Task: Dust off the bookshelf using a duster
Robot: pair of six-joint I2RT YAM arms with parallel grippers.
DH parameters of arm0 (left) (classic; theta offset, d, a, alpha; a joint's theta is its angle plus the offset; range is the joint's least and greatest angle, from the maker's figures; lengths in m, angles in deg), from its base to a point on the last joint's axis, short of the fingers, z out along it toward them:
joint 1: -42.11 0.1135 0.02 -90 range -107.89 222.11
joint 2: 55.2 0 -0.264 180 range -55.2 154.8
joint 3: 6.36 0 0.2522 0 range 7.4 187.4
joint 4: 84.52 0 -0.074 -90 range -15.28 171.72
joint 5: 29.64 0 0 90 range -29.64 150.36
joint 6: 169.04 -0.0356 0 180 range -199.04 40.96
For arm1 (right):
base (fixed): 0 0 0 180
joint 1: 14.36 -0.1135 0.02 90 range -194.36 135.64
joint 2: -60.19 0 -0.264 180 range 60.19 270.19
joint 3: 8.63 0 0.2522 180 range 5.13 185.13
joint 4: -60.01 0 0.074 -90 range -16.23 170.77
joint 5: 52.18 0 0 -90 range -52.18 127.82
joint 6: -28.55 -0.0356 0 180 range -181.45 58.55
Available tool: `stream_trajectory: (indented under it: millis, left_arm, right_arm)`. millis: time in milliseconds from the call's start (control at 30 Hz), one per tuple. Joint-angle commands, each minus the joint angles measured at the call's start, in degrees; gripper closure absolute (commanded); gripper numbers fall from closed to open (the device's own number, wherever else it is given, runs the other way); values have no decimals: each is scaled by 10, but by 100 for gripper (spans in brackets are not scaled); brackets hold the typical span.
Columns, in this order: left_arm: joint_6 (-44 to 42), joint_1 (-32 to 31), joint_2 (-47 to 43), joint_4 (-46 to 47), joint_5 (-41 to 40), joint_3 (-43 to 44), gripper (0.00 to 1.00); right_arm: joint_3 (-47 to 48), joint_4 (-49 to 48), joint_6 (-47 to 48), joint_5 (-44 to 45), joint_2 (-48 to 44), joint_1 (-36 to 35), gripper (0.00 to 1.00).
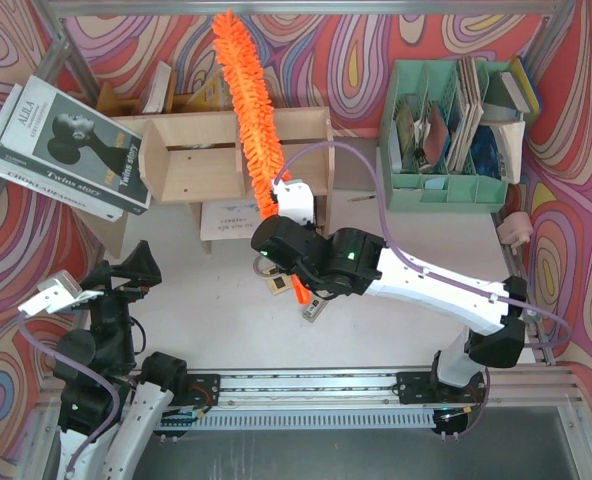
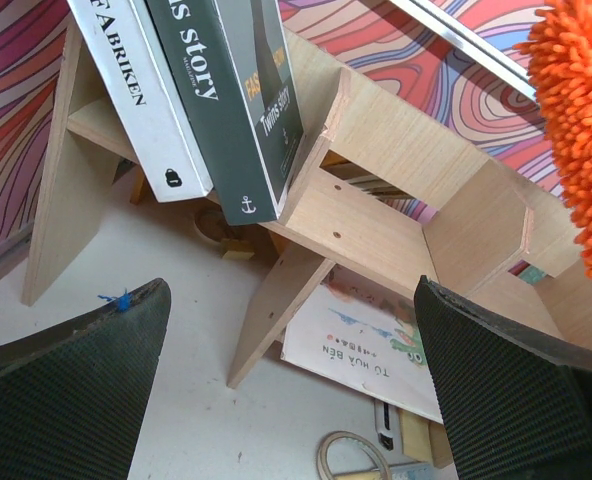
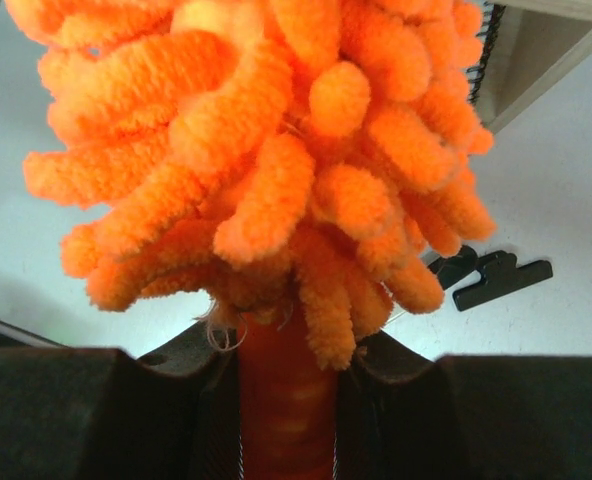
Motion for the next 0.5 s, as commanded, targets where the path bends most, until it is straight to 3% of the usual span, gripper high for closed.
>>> stream_trajectory:
  millis: [0,267,467]
  left_arm:
    - [4,3,6,1,6,-3,1]
    - [4,3,6,2,5,-3,1]
    - [4,3,7,3,6,-4,2]
  right_arm:
    - [19,-14,5,-3,26,1,100]
    - [30,44,-19,24,60,13,100]
    - [-24,82,-80,38,16,65,100]
